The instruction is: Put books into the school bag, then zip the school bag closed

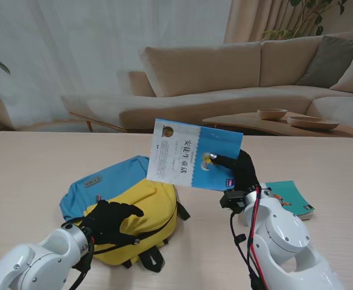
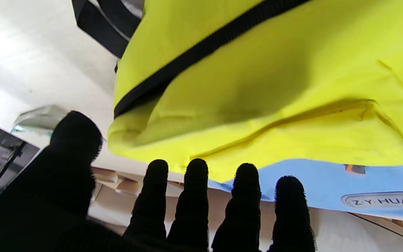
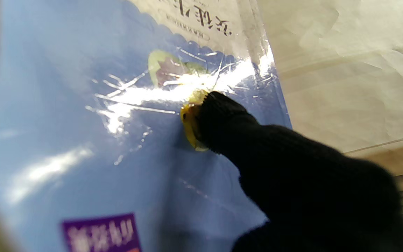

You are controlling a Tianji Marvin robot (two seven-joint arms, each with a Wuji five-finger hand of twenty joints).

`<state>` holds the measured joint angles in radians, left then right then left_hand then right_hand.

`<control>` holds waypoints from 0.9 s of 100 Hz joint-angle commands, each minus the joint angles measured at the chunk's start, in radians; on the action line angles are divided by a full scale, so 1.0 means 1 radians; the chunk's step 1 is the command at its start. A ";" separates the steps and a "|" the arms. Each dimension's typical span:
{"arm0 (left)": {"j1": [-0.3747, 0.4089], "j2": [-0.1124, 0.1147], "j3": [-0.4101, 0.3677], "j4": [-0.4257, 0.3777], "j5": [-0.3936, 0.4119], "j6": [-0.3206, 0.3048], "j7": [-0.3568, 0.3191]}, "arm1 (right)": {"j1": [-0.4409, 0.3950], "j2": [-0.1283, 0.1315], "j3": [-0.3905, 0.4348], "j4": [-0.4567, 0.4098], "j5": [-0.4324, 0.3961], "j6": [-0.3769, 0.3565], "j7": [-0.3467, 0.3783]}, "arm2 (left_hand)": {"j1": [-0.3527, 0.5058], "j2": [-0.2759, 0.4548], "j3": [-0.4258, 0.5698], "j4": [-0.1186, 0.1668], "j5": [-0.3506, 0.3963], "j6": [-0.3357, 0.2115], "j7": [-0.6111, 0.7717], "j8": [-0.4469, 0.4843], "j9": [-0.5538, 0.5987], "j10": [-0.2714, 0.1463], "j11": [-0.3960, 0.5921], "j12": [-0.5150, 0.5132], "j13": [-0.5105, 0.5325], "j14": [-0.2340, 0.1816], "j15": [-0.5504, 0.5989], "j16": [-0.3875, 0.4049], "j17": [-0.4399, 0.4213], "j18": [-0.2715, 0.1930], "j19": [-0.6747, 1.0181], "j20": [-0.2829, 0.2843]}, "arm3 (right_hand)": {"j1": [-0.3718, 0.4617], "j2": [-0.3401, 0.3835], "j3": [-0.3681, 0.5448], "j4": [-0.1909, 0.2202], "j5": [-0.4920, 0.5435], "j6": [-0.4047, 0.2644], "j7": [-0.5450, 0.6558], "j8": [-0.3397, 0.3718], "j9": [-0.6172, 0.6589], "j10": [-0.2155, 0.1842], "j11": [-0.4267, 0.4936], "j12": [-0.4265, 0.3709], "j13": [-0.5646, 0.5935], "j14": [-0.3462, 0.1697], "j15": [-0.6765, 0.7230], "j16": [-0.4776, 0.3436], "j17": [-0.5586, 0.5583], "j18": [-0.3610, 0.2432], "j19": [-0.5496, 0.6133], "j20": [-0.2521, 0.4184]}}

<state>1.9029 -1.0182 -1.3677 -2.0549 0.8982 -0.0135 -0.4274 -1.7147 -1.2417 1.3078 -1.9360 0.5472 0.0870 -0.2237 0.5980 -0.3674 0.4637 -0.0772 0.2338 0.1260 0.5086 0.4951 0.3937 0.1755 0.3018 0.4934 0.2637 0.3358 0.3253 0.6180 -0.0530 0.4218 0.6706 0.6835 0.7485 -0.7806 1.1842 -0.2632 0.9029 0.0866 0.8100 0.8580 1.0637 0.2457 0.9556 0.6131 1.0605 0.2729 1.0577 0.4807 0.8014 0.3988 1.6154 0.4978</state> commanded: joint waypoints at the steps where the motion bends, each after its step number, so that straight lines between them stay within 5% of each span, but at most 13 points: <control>1: -0.008 -0.001 0.022 0.001 0.018 0.013 -0.015 | -0.008 -0.006 0.000 -0.008 0.004 -0.003 0.016 | -0.028 0.009 -0.026 -0.001 -0.022 -0.010 -0.002 0.005 -0.032 -0.023 0.016 0.023 -0.016 -0.022 -0.010 0.008 -0.015 -0.023 -0.018 0.032 | 0.130 0.169 0.055 0.012 0.129 -0.194 0.222 0.159 -0.005 -0.002 0.057 0.027 0.082 -0.006 0.086 0.032 0.016 -0.002 0.051 0.020; 13: -0.031 0.000 0.059 0.017 0.122 0.031 -0.019 | -0.010 -0.005 0.003 -0.008 0.006 -0.005 0.023 | 0.025 0.010 0.043 0.015 -0.027 -0.024 0.068 0.060 -0.020 -0.040 0.071 0.060 0.006 -0.021 0.036 0.040 -0.003 -0.028 0.029 0.059 | 0.130 0.167 0.056 0.012 0.129 -0.194 0.223 0.160 -0.005 -0.003 0.057 0.026 0.081 -0.005 0.086 0.032 0.014 -0.003 0.050 0.021; 26: -0.053 -0.001 0.085 0.037 0.141 0.054 -0.013 | -0.013 -0.003 0.007 -0.008 0.007 -0.002 0.028 | 0.159 0.057 0.089 0.024 0.046 -0.070 0.241 0.201 0.075 -0.051 0.186 0.136 0.071 -0.016 0.147 0.090 0.030 -0.017 0.155 0.072 | 0.131 0.165 0.057 0.014 0.129 -0.193 0.223 0.160 -0.004 -0.002 0.057 0.026 0.082 -0.005 0.086 0.032 0.014 0.000 0.050 0.022; 30: -0.059 -0.003 0.092 0.045 0.139 0.066 0.006 | -0.013 -0.003 0.007 -0.007 0.006 -0.002 0.031 | 0.259 0.038 0.039 0.000 0.073 -0.078 0.289 0.270 0.109 -0.048 0.222 0.161 0.098 -0.007 0.194 0.110 0.042 -0.009 0.207 0.062 | 0.130 0.166 0.057 0.014 0.129 -0.194 0.222 0.160 -0.004 -0.003 0.056 0.025 0.080 -0.005 0.085 0.032 0.015 0.000 0.050 0.023; 34: -0.064 -0.005 0.096 0.052 0.138 0.074 0.024 | -0.013 -0.003 0.008 -0.007 0.005 -0.001 0.031 | 0.387 0.038 -0.077 0.005 0.092 -0.120 0.373 0.300 0.147 -0.052 0.265 0.191 0.128 0.001 0.247 0.131 0.057 -0.003 0.261 0.056 | 0.130 0.166 0.057 0.014 0.130 -0.194 0.222 0.160 -0.004 -0.003 0.056 0.025 0.081 -0.004 0.086 0.032 0.015 0.000 0.050 0.023; 36: -0.066 -0.006 0.099 0.056 0.137 0.078 0.035 | -0.013 -0.003 0.009 -0.007 0.006 -0.001 0.031 | 0.438 0.047 -0.119 0.011 0.113 -0.132 0.409 0.309 0.186 -0.049 0.257 0.298 0.147 0.008 0.276 0.141 0.067 0.001 0.290 0.054 | 0.130 0.165 0.057 0.014 0.130 -0.194 0.222 0.160 -0.004 -0.002 0.056 0.025 0.081 -0.004 0.086 0.032 0.015 0.000 0.050 0.023; 42: -0.072 -0.010 0.103 0.065 0.131 0.084 0.064 | -0.015 -0.003 0.011 -0.007 0.008 0.000 0.032 | 0.513 0.071 -0.154 0.013 0.184 -0.158 0.470 0.344 0.309 -0.044 0.221 0.449 0.205 0.028 0.349 0.164 0.102 0.014 0.365 0.060 | 0.130 0.164 0.057 0.014 0.130 -0.195 0.222 0.160 -0.003 0.000 0.055 0.024 0.081 -0.003 0.086 0.032 0.014 0.000 0.050 0.023; 49: -0.076 -0.013 0.103 0.071 0.115 0.093 0.088 | -0.016 -0.002 0.014 -0.007 0.009 0.003 0.038 | 0.565 0.106 -0.205 0.014 0.275 -0.185 0.506 0.369 0.411 -0.036 0.235 0.481 0.271 0.056 0.421 0.179 0.142 0.032 0.441 0.064 | 0.131 0.163 0.059 0.015 0.131 -0.195 0.221 0.159 -0.002 0.001 0.054 0.024 0.081 0.000 0.085 0.032 0.013 0.001 0.050 0.024; 76: -0.085 -0.028 0.081 0.074 0.034 0.099 0.177 | -0.036 0.009 0.057 -0.038 -0.015 0.097 0.083 | 0.586 0.116 -0.221 0.018 0.326 -0.194 0.495 0.421 0.447 0.063 0.417 0.486 0.356 0.110 0.604 0.249 0.233 0.071 0.596 0.096 | 0.131 0.153 0.066 0.020 0.132 -0.186 0.211 0.148 0.004 0.014 0.048 0.016 0.088 0.015 0.086 0.030 0.022 0.012 0.057 0.030; 79: -0.085 -0.030 0.078 0.071 0.029 0.102 0.186 | -0.039 0.010 0.064 -0.042 -0.017 0.111 0.091 | 0.585 0.116 -0.222 0.018 0.324 -0.194 0.495 0.428 0.454 0.033 0.438 0.492 0.364 0.113 0.624 0.258 0.243 0.077 0.604 0.103 | 0.131 0.152 0.067 0.020 0.130 -0.185 0.210 0.147 0.005 0.015 0.048 0.016 0.089 0.017 0.087 0.030 0.022 0.013 0.057 0.030; 90: -0.082 -0.038 0.065 0.063 0.019 0.113 0.229 | -0.053 0.021 0.093 -0.061 -0.018 0.170 0.145 | 0.583 0.118 -0.222 0.017 0.318 -0.183 0.497 0.447 0.459 0.049 0.503 0.499 0.393 0.118 0.692 0.292 0.282 0.093 0.633 0.144 | 0.132 0.150 0.071 0.024 0.127 -0.179 0.209 0.141 0.007 0.024 0.048 0.013 0.094 0.024 0.091 0.030 0.024 0.017 0.063 0.033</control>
<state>1.8171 -1.0449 -1.2928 -1.9684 0.9233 0.0897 -0.1955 -1.7525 -1.2277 1.3914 -1.9745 0.5279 0.2436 -0.1178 1.1157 -0.2952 0.2551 -0.0778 0.5047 -0.0140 0.9300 0.8699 0.8313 0.2014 0.7532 0.9733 0.6237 0.4133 0.9648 0.8791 0.2129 0.4652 1.2395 0.7867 0.7484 -0.7805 1.1841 -0.2642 0.9029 0.0903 0.8098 0.8676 1.0636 0.2540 0.9563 0.6131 1.0605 0.2814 1.0585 0.4813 0.8014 0.4071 1.6170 0.5093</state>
